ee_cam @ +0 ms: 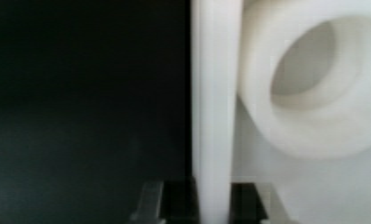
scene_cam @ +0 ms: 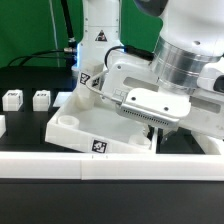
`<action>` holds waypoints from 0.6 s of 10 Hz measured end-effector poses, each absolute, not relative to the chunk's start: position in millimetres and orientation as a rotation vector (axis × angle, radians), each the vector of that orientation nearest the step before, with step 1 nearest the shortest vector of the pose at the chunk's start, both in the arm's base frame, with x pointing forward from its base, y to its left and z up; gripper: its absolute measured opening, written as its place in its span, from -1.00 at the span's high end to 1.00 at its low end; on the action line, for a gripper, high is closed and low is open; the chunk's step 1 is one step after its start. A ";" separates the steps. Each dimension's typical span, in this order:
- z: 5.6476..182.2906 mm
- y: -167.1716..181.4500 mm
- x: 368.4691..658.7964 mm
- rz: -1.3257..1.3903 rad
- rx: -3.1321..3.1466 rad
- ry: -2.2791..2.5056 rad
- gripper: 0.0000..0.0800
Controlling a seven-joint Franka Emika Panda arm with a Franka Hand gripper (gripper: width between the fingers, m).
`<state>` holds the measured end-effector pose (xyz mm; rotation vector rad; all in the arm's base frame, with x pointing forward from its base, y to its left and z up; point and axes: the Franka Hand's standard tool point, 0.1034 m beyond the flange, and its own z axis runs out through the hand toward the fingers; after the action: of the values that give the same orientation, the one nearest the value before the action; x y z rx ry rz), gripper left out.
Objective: Assemble square table
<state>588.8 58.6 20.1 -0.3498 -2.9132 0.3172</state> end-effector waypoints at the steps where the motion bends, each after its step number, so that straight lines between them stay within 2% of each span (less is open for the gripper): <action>1: 19.6 57.2 588.5 0.314 -0.333 -2.913 0.85; 4: 12.2 48.0 588.7 0.200 -0.075 -2.959 0.85; 6: 11.8 55.5 588.9 0.177 -0.083 -2.938 0.85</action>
Offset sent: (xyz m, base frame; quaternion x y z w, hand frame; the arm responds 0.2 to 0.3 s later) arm 0.0076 0.0245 -0.0021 -0.1791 -0.0737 -0.1135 0.9745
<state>588.9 55.5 11.8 -0.0828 -2.9379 0.1765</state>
